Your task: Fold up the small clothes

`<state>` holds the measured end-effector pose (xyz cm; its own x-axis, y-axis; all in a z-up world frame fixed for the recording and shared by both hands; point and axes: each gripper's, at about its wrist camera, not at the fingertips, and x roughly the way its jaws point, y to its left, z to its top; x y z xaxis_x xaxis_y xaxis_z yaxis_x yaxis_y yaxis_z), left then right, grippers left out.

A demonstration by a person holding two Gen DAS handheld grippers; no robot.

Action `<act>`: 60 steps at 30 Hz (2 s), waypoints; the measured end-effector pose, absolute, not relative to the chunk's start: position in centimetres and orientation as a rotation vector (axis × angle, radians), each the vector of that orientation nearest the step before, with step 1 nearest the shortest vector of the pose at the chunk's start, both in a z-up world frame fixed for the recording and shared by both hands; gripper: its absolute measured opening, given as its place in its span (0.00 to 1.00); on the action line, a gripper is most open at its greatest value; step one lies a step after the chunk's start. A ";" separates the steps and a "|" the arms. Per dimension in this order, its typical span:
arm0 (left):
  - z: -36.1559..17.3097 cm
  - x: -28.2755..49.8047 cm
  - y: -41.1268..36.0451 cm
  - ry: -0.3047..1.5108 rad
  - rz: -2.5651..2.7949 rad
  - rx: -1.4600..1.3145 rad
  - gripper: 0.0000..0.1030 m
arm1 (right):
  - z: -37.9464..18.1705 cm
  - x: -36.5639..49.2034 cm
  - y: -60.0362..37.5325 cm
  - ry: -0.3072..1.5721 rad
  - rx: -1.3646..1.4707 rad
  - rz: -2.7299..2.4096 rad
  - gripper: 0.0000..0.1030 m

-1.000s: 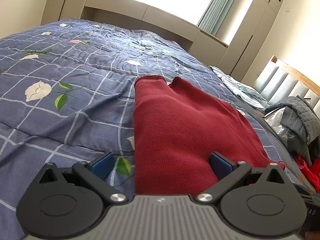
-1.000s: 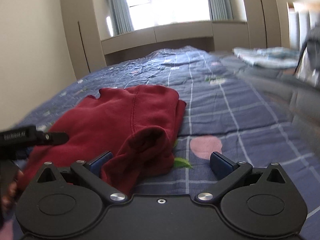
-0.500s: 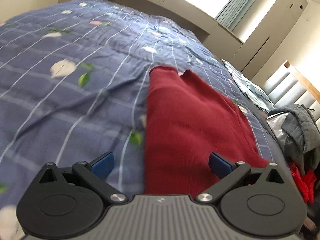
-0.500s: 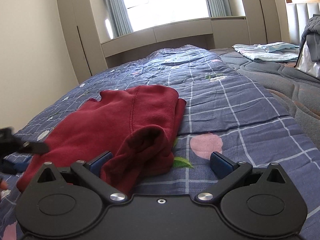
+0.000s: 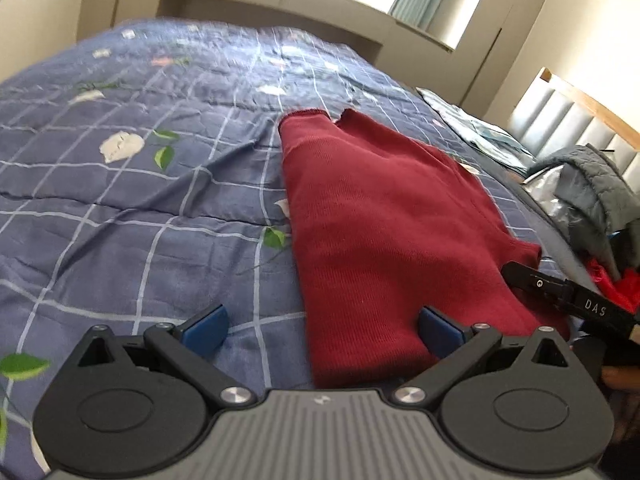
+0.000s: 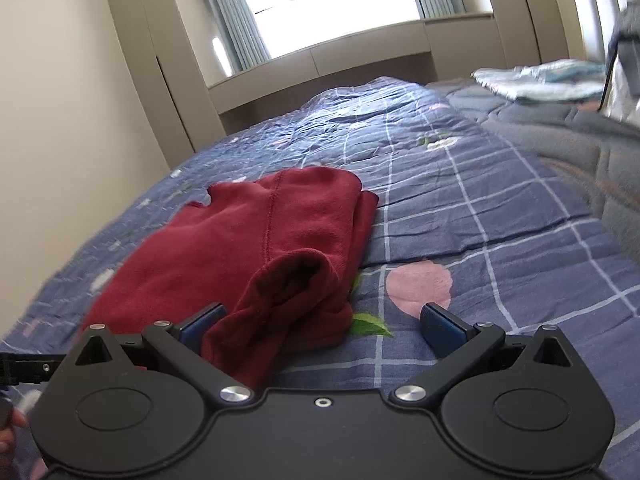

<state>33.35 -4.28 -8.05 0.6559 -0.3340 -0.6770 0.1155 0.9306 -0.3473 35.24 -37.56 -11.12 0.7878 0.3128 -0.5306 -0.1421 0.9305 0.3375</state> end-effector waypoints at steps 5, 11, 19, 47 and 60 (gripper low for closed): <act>-7.5 36.2 -2.7 0.863 -0.262 -0.345 1.00 | -10.5 36.8 -38.0 0.683 0.294 0.345 1.00; -7.6 40.2 -2.8 0.899 -0.305 -0.363 1.00 | -10.4 40.8 -38.6 0.761 0.355 0.430 1.00; -8.3 42.3 -4.3 0.922 -0.301 -0.361 1.00 | -11.3 45.1 -39.2 0.751 0.455 0.498 1.00; -5.6 41.9 -5.6 0.872 -0.355 -0.233 0.42 | -8.9 41.7 -35.0 0.607 0.260 0.319 0.30; 0.9 38.1 0.8 0.779 -0.261 -0.221 0.31 | -3.1 42.0 -25.7 0.554 0.268 0.513 0.27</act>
<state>38.08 0.82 0.89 0.6825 -0.3118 -0.6611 0.1498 0.9449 -0.2911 42.03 -25.71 -3.07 0.7299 0.5304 -0.4313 -0.3895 0.8411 0.3752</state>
